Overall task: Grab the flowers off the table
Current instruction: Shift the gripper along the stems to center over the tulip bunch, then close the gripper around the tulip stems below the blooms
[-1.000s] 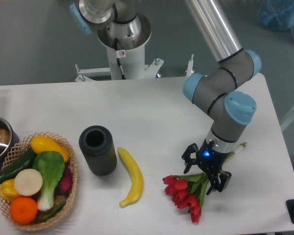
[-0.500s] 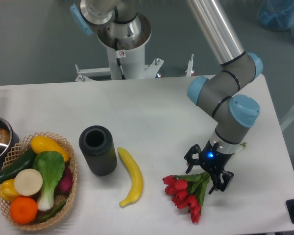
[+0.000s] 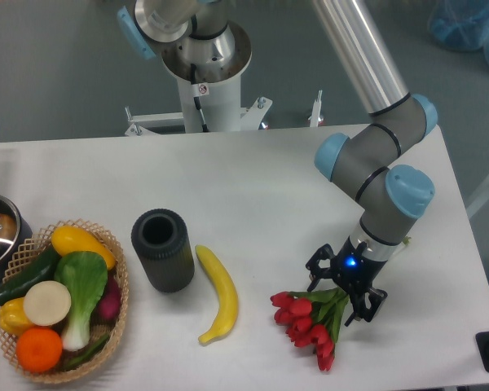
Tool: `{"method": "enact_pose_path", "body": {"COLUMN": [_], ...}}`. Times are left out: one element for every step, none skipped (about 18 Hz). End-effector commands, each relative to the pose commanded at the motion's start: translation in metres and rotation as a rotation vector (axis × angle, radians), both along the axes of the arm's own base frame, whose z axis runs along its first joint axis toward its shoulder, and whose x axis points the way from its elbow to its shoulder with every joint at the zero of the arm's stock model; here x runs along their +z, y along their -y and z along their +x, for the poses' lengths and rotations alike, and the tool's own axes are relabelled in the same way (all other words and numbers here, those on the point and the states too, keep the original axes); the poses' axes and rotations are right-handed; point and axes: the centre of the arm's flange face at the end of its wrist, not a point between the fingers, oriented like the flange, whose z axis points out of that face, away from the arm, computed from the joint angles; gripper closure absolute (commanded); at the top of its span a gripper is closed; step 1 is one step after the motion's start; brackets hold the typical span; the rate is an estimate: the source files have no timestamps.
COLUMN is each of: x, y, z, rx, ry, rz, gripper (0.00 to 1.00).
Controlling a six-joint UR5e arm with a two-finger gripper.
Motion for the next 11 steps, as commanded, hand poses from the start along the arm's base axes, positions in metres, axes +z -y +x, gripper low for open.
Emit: {"method": "enact_pose_path", "body": {"x": [-0.0012,-0.0017,-0.0030,-0.0049,-0.0047,-0.0061,-0.0072,-0.0072,-0.0065,-0.0072,-0.0076], "y": [-0.0006,-0.0009,-0.0011,-0.0016,-0.0020,-0.0022,-0.0022,-0.0022,-0.0026,-0.0022,-0.0025], "z": [-0.0014,-0.0018,-0.0024,-0.0033,-0.0042,-0.0047,-0.0047,-0.0047,-0.0050,-0.0047,-0.0051], "rx": [0.003,0.005,0.004,0.003,0.000,0.000,0.001,0.003,0.003,0.003,0.001], "ry": [0.001,0.003,0.002,0.003,0.000,0.001,0.003,0.004,0.004,0.004,0.004], "rz": [0.000,-0.001,-0.001,-0.001,0.000,-0.001,-0.002,-0.002,0.000,-0.002,-0.002], "gripper": [0.00,0.00,0.00,0.00,0.00,0.00,0.00,0.00,0.00,0.00,0.00]}}
